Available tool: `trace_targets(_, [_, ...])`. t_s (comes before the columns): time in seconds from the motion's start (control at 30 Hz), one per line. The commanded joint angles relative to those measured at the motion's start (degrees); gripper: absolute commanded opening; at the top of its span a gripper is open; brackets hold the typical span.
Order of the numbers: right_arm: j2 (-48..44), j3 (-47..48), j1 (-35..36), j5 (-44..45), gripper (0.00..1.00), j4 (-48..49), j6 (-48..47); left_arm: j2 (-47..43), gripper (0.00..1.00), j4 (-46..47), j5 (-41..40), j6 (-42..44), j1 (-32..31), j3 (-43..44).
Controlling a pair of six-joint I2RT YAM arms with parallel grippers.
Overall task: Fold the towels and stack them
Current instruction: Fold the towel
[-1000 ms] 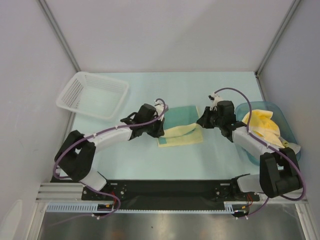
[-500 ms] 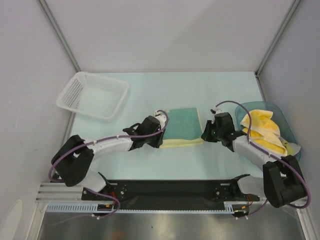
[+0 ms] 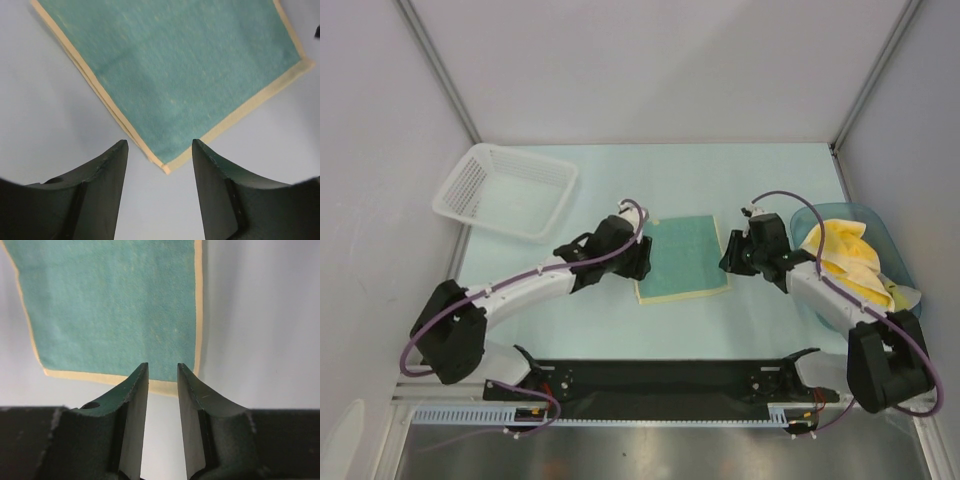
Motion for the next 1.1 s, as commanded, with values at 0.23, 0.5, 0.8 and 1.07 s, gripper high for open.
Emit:
trace_targets(0.23, [11.7,1.1,-0.7,-1.5,0.34,2.5,-2.0,8.3,0.58,3.7,8.3,-3.7,8.3,3.6])
trace_targets(0.5, [6.5,-4.4,7.5,2.0,0.32,3.5,6.6,8.9,0.57,6.8,13.3,-3.4,16.2,6.3])
trace_targets(0.8, [9.5,6.5,-3.2,-6.9,0.35,7.7,1.3,16.4,0.55,9.6,17.0,1.5,18.3,15.6])
trace_targets(1.07, [24.6,17.4,-9.9,-15.3,0.39,11.5,-0.1,26.2,0.53,7.0,17.9,3.9,20.3,23.3])
